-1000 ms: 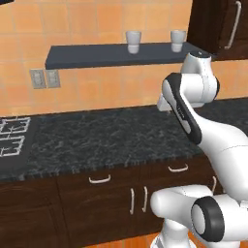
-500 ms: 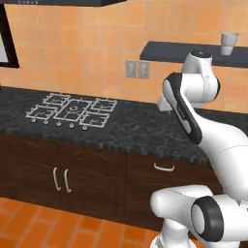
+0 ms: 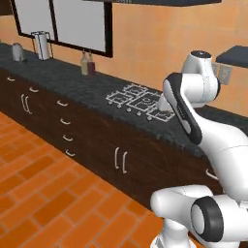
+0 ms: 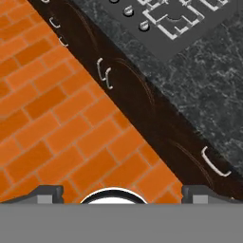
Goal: Navigate to the microwave.
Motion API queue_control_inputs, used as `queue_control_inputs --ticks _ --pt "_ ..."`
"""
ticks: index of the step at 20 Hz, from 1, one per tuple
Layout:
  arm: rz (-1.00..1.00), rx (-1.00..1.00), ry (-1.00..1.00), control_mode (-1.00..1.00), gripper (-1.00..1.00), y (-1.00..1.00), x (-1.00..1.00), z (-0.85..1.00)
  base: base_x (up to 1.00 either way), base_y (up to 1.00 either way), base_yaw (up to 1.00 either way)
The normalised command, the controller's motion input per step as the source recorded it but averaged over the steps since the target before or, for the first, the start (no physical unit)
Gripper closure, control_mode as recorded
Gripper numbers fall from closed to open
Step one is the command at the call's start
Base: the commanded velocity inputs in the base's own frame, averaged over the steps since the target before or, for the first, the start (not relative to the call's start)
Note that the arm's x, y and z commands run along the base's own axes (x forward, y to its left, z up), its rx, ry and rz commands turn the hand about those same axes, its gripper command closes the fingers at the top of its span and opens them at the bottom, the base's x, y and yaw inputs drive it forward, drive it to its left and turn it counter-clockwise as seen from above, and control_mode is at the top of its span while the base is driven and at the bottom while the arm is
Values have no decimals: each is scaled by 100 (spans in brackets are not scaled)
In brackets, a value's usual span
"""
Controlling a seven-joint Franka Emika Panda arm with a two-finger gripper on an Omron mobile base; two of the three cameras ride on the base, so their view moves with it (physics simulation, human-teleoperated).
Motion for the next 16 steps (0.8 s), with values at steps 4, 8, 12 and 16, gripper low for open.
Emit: queue_control_inputs --ticks 4,8,12,16 --pt "0 0 0 100 -100 0 0 0 -1 29 72" --pt "0 0 0 100 -100 0 0 0 -3 43 71" --pt "0 0 0 100 -100 0 0 0 0 11 26" --pt "0 0 0 100 -100 0 0 0 28 13 1"
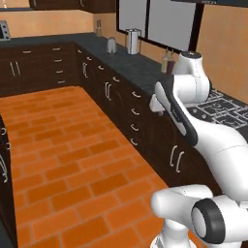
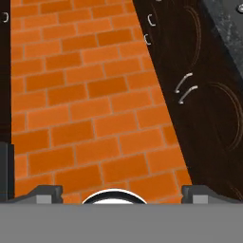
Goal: Navigate to the microwave.
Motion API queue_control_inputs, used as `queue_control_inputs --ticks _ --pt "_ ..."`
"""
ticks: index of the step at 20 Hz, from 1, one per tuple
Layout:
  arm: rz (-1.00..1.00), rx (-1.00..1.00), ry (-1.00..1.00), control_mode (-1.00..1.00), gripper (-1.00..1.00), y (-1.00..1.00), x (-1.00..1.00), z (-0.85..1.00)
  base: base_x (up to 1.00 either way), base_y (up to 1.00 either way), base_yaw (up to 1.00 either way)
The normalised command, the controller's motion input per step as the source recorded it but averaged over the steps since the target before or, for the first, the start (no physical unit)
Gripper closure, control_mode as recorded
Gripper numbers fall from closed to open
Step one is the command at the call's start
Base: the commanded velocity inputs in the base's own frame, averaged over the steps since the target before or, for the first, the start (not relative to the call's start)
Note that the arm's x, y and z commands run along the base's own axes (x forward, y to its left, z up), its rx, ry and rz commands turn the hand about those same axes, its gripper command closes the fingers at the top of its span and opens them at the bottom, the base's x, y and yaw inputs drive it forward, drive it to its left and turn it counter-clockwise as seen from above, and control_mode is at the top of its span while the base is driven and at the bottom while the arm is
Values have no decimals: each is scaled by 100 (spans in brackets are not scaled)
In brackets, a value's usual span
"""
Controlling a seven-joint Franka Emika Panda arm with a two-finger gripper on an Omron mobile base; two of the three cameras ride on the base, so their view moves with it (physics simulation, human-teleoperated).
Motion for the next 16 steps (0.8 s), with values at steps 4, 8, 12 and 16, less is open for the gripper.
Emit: queue_control_inputs --ticks 4,8,12,16 --pt "0 0 0 100 -100 0 0 0 97 36 4" --pt "0 0 0 100 -100 0 0 0 100 50 6" --pt "0 0 0 100 -100 0 0 0 100 50 8" --pt "0 0 0 100 -100 0 0 0 100 43 7"
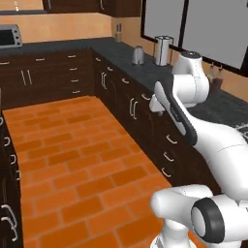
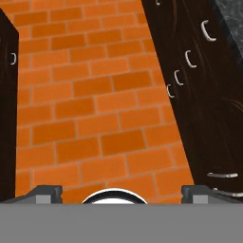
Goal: Navigate to the microwave.
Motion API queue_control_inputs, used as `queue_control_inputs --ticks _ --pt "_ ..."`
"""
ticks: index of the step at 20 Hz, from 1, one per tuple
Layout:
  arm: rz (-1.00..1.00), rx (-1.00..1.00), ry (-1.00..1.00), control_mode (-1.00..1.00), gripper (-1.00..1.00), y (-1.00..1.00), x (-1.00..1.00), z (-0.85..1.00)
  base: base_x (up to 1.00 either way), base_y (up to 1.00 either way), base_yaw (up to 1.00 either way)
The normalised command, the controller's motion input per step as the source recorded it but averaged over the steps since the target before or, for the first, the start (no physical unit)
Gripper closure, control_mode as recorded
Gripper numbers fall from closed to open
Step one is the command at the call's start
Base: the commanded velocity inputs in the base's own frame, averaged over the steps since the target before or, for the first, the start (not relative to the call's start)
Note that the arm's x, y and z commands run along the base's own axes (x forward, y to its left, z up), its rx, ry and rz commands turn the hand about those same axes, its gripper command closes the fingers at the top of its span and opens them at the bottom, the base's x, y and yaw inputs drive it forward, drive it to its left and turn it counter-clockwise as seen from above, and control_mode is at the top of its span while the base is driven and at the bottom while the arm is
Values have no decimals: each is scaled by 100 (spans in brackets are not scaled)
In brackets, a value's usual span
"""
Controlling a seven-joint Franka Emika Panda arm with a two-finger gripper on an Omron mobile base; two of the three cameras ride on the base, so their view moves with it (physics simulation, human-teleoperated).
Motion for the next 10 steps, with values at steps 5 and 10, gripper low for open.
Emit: queue_control_inputs --ticks 5,10 --pt "0 0 0 100 -100 0 0 0 100 28 7" --pt "0 0 0 100 -100 0 0 0 100 26 2"
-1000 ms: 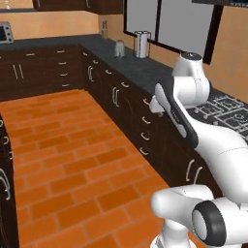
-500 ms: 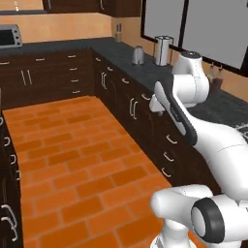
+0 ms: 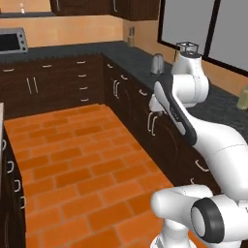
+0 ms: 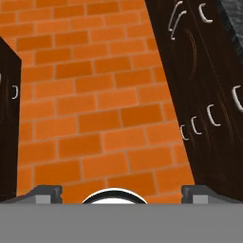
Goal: Navigate to the microwave.
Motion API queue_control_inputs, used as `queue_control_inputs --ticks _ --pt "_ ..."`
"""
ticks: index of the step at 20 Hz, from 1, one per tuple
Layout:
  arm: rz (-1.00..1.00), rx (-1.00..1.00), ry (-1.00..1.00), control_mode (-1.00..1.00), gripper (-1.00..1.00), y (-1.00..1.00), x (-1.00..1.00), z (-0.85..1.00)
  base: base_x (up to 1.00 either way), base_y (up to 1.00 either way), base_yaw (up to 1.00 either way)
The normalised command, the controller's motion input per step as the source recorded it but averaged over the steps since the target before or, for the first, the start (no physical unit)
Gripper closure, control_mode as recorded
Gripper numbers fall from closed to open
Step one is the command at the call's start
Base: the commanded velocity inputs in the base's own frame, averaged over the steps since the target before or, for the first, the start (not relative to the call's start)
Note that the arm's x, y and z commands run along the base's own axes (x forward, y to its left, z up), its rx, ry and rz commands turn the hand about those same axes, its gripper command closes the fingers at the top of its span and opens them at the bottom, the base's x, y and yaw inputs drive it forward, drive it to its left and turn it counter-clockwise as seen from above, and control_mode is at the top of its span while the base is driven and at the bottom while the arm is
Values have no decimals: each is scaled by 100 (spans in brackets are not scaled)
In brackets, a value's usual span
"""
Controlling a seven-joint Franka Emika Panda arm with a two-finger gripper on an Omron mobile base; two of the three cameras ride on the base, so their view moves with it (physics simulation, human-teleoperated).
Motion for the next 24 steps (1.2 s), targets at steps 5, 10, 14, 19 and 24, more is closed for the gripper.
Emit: queue_control_inputs --ticks 5,10,14,19,24 --pt "0 0 0 100 -100 0 0 0 100 16 0" --pt "0 0 0 100 -100 0 0 0 100 20 0" --pt "0 0 0 100 -100 0 0 0 100 24 0" --pt "0 0 0 100 -100 0 0 0 100 30 0" --pt "0 0 0 100 -100 0 0 0 100 32 0"
